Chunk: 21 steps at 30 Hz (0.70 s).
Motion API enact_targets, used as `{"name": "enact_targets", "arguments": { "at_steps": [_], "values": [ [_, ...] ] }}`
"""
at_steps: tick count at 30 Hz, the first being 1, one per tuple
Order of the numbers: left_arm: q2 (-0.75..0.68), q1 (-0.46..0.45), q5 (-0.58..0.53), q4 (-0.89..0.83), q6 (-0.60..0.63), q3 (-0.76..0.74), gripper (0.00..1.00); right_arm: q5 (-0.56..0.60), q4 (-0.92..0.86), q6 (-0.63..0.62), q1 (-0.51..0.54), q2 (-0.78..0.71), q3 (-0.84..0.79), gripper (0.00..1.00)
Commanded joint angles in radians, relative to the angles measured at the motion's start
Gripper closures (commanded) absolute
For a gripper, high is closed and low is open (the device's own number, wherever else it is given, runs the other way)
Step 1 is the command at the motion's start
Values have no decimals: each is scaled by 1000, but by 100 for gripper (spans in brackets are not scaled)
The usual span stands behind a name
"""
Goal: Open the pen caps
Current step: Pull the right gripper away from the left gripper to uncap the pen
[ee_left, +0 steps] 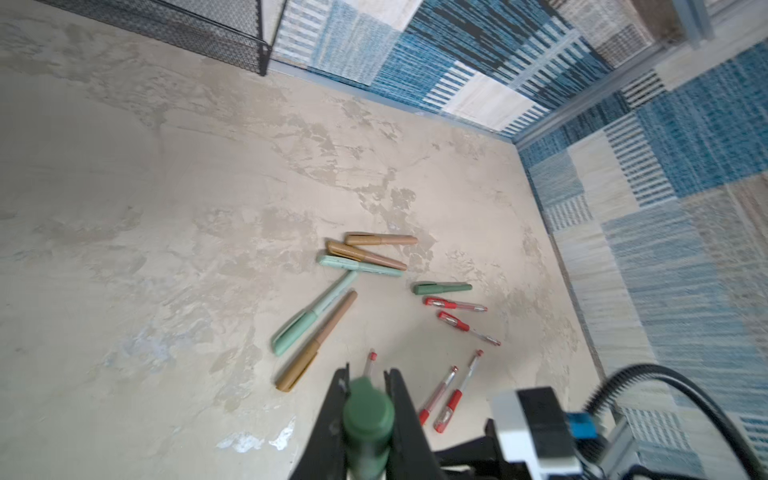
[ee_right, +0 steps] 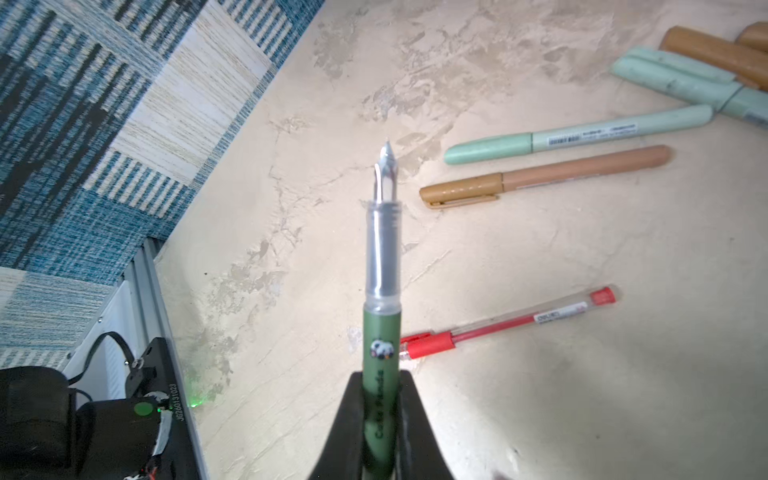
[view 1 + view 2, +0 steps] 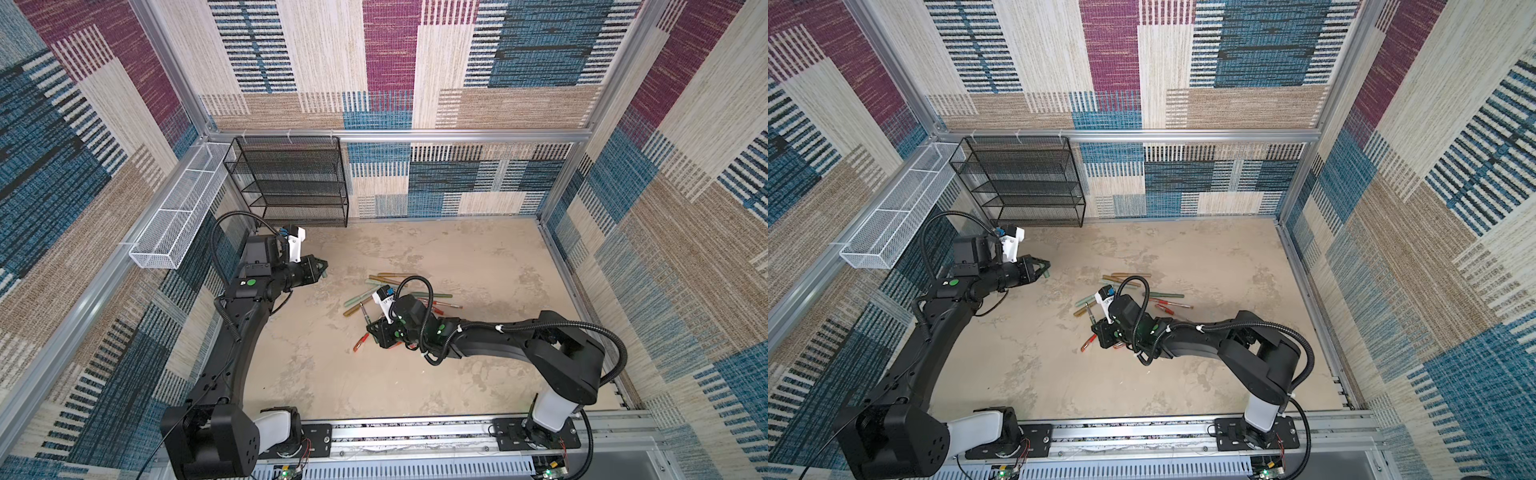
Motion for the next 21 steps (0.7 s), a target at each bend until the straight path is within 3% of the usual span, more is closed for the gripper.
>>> {"name": "enact_targets", "arguments": {
  "at_steps": [1, 8, 15, 21],
  "values": [
    [12, 10, -115, -8, 62, 10, 100, 70, -1, -7, -1, -58, -25, 100],
    [210, 10, -353, -120, 229, 106, 100, 167, -121, -9, -38, -184, -54, 100],
    [558, 10, -430, -282, 280, 329, 100, 219, -216, -20, -103, -340, -114, 99],
    [761, 10, -500, -358, 300, 455, 100, 255, -278, -23, -131, -451, -168, 99]
  ]
}}
